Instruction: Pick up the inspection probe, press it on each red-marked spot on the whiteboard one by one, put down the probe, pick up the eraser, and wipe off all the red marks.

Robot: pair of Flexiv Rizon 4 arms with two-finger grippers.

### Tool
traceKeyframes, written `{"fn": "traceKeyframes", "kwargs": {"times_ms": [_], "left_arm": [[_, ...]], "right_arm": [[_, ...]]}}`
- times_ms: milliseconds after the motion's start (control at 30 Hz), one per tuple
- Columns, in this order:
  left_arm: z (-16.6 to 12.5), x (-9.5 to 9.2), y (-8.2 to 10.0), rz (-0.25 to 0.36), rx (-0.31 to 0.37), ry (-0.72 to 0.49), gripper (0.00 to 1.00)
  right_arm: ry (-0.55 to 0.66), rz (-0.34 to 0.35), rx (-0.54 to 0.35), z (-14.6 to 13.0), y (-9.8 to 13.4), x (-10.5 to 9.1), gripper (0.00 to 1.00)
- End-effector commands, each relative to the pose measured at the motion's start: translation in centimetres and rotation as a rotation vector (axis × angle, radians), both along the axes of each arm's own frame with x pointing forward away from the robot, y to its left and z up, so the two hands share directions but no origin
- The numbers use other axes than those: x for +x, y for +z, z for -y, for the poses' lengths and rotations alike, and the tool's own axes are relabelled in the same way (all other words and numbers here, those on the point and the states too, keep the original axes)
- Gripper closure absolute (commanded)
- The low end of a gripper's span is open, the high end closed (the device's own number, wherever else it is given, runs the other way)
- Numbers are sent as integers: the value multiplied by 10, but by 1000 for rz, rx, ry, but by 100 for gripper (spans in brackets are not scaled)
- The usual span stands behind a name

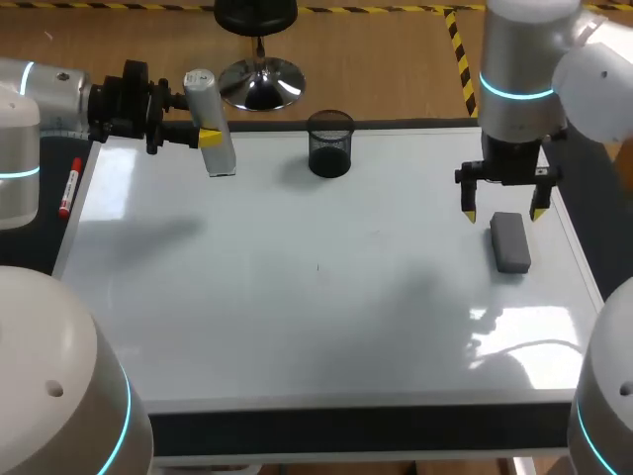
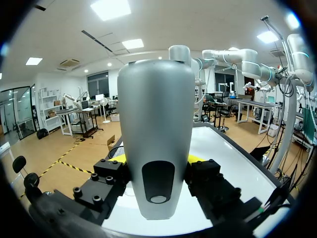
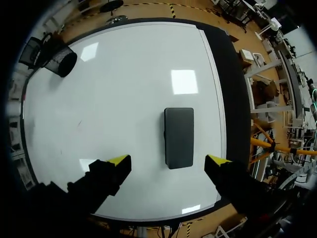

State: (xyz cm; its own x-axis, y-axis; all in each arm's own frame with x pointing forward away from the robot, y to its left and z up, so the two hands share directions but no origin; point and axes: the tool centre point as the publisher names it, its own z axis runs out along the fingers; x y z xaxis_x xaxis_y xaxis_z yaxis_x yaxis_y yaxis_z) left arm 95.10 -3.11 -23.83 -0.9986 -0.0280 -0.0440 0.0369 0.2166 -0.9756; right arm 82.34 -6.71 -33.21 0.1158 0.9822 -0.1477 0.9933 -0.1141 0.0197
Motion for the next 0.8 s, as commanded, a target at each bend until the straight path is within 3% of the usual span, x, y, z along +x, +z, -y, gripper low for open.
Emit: {"fn": "traceKeyframes", "kwargs": {"times_ms": [33,800], "left_arm": [[0,1,1,0,-1,-4,100],[2,2,0,0,3,-3,100]], "right_arm": [[2,11,3,3,4,-5,0],[2,11,3,3,4,-5,0]]}}
